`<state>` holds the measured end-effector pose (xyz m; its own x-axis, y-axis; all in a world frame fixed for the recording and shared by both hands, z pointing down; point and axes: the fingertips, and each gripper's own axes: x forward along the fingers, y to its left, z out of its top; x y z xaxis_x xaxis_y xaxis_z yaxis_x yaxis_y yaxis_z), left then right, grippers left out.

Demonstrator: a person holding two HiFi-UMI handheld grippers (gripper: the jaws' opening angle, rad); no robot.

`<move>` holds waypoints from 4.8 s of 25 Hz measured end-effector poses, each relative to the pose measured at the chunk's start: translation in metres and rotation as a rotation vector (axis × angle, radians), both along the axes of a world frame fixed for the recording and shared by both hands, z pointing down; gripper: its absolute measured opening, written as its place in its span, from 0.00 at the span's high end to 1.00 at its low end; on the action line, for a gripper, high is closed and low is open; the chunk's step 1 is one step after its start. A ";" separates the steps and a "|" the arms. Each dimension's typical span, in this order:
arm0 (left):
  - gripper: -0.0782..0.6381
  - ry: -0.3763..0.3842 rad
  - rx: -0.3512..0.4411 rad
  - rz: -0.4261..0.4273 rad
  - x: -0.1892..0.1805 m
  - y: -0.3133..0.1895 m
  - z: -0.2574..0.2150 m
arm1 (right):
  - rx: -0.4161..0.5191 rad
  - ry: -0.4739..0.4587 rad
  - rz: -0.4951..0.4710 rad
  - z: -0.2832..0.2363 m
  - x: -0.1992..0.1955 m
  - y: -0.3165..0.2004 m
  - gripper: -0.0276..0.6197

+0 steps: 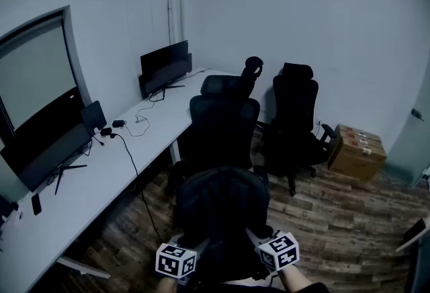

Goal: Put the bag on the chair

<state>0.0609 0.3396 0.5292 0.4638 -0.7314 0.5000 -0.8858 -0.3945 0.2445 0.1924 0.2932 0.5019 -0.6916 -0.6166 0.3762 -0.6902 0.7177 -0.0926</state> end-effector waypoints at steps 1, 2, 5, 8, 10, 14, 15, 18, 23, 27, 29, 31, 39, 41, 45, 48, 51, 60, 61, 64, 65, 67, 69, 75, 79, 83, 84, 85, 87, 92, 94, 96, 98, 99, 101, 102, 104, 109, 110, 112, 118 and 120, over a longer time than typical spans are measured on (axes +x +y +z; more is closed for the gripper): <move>0.60 0.001 -0.002 0.001 -0.003 -0.004 0.000 | -0.003 -0.003 -0.001 0.000 -0.003 -0.004 0.79; 0.60 0.003 -0.003 0.002 -0.006 -0.007 0.000 | -0.005 -0.006 -0.001 0.000 -0.005 -0.008 0.79; 0.60 0.007 -0.010 0.009 -0.016 -0.019 -0.001 | -0.010 -0.018 0.007 -0.001 -0.016 -0.020 0.79; 0.60 0.008 -0.018 0.022 -0.032 -0.032 0.000 | -0.019 -0.015 0.019 0.000 -0.031 -0.031 0.79; 0.60 0.010 -0.025 0.034 -0.044 -0.042 0.001 | -0.027 -0.013 0.033 0.001 -0.042 -0.040 0.79; 0.60 0.011 -0.037 0.065 -0.071 -0.063 0.004 | -0.047 -0.018 0.070 0.006 -0.067 -0.057 0.79; 0.60 0.010 -0.038 0.074 -0.078 -0.069 0.005 | -0.049 -0.019 0.080 0.007 -0.073 -0.061 0.79; 0.60 0.010 -0.042 0.102 -0.099 -0.085 0.007 | -0.050 -0.023 0.109 0.009 -0.093 -0.073 0.79; 0.60 0.005 -0.044 0.145 -0.127 -0.103 0.008 | -0.055 -0.033 0.149 0.009 -0.120 -0.087 0.79; 0.60 0.000 -0.049 0.154 -0.142 -0.116 0.013 | -0.060 -0.024 0.158 0.015 -0.134 -0.096 0.79; 0.60 0.003 -0.053 0.155 -0.145 -0.121 0.014 | -0.057 -0.018 0.161 0.016 -0.136 -0.102 0.79; 0.60 0.007 -0.057 0.149 -0.146 -0.127 0.015 | -0.063 -0.014 0.155 0.017 -0.137 -0.109 0.79; 0.60 0.020 -0.062 0.090 -0.137 -0.160 0.015 | -0.076 -0.006 0.092 0.014 -0.132 -0.148 0.79; 0.59 0.016 -0.059 0.074 -0.132 -0.171 0.013 | -0.075 -0.013 0.077 0.014 -0.127 -0.162 0.79; 0.59 0.012 -0.054 0.039 -0.120 -0.192 0.012 | -0.074 -0.021 0.040 0.014 -0.116 -0.187 0.79; 0.59 0.014 -0.048 0.011 -0.105 -0.209 0.012 | -0.073 -0.016 0.013 0.013 -0.102 -0.208 0.79; 0.59 0.018 -0.046 -0.018 -0.088 -0.226 0.015 | -0.066 -0.008 -0.016 0.015 -0.087 -0.230 0.79; 0.59 0.027 -0.045 -0.093 -0.055 -0.266 0.022 | -0.064 -0.001 -0.094 0.021 -0.058 -0.279 0.79; 0.59 0.028 -0.048 -0.096 -0.054 -0.270 0.023 | -0.065 0.000 -0.097 0.022 -0.057 -0.283 0.79; 0.59 0.030 -0.056 -0.094 -0.056 -0.281 0.026 | -0.072 0.002 -0.095 0.024 -0.059 -0.294 0.79; 0.59 0.029 -0.056 -0.091 -0.058 -0.286 0.027 | -0.074 0.001 -0.090 0.025 -0.060 -0.298 0.79; 0.59 0.026 -0.056 -0.082 -0.063 -0.297 0.028 | -0.075 0.001 -0.077 0.027 -0.065 -0.308 0.79; 0.59 0.027 -0.055 -0.067 -0.069 -0.308 0.031 | -0.074 0.004 -0.060 0.029 -0.071 -0.316 0.79; 0.59 0.033 -0.056 -0.003 -0.098 -0.343 0.032 | -0.075 0.006 0.006 0.028 -0.097 -0.344 0.79; 0.59 0.039 -0.060 0.040 -0.124 -0.371 0.033 | -0.081 0.010 0.049 0.029 -0.121 -0.366 0.79; 0.59 0.038 -0.058 0.086 -0.152 -0.402 0.034 | -0.081 0.000 0.102 0.032 -0.146 -0.391 0.79; 0.59 0.034 -0.055 0.098 -0.159 -0.410 0.034 | -0.078 -0.002 0.113 0.031 -0.153 -0.397 0.79; 0.59 0.030 -0.053 0.110 -0.167 -0.417 0.033 | -0.076 -0.003 0.125 0.030 -0.160 -0.402 0.79; 0.59 0.028 -0.049 0.134 -0.180 -0.431 0.032 | -0.077 -0.004 0.152 0.030 -0.172 -0.412 0.79; 0.59 0.032 -0.038 0.197 -0.202 -0.463 0.025 | -0.061 -0.001 0.202 0.020 -0.193 -0.434 0.79; 0.59 0.031 -0.032 0.222 -0.207 -0.474 0.021 | -0.057 -0.004 0.220 0.016 -0.197 -0.442 0.79; 0.59 0.027 -0.025 0.238 -0.210 -0.485 0.017 | -0.054 -0.007 0.234 0.013 -0.200 -0.451 0.79; 0.59 0.026 -0.021 0.243 -0.212 -0.496 0.016 | -0.052 -0.005 0.244 0.012 -0.200 -0.461 0.79; 0.59 0.028 -0.020 0.244 -0.212 -0.501 0.016 | -0.051 -0.004 0.245 0.012 -0.200 -0.466 0.79; 0.59 0.034 -0.021 0.243 -0.212 -0.512 0.017 | -0.051 -0.001 0.237 0.013 -0.201 -0.476 0.79; 0.59 0.037 -0.022 0.240 -0.211 -0.517 0.019 | -0.050 0.001 0.232 0.014 -0.201 -0.482 0.79; 0.59 0.037 -0.020 0.226 -0.209 -0.531 0.021 | -0.049 0.002 0.222 0.016 -0.199 -0.497 0.79; 0.59 0.042 -0.025 0.180 -0.200 -0.561 0.032 | -0.059 0.009 0.183 0.025 -0.191 -0.534 0.79; 0.59 0.044 -0.028 0.172 -0.199 -0.567 0.035 | -0.063 0.011 0.175 0.028 -0.189 -0.540 0.79; 0.59 0.042 -0.034 0.158 -0.196 -0.578 0.040 | -0.069 0.014 0.156 0.033 -0.187 -0.554 0.79; 0.59 0.044 -0.059 0.125 -0.182 -0.611 0.058 | -0.102 0.022 0.118 0.051 -0.174 -0.592 0.79; 0.59 0.046 -0.069 0.113 -0.179 -0.623 0.065 | -0.111 0.022 0.109 0.060 -0.170 -0.606 0.79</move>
<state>-0.1180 -0.2830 0.5942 0.5645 -0.6381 0.5236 -0.8241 -0.4719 0.3133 0.0221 -0.3128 0.5616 -0.6132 -0.6418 0.4605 -0.7665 0.6242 -0.1508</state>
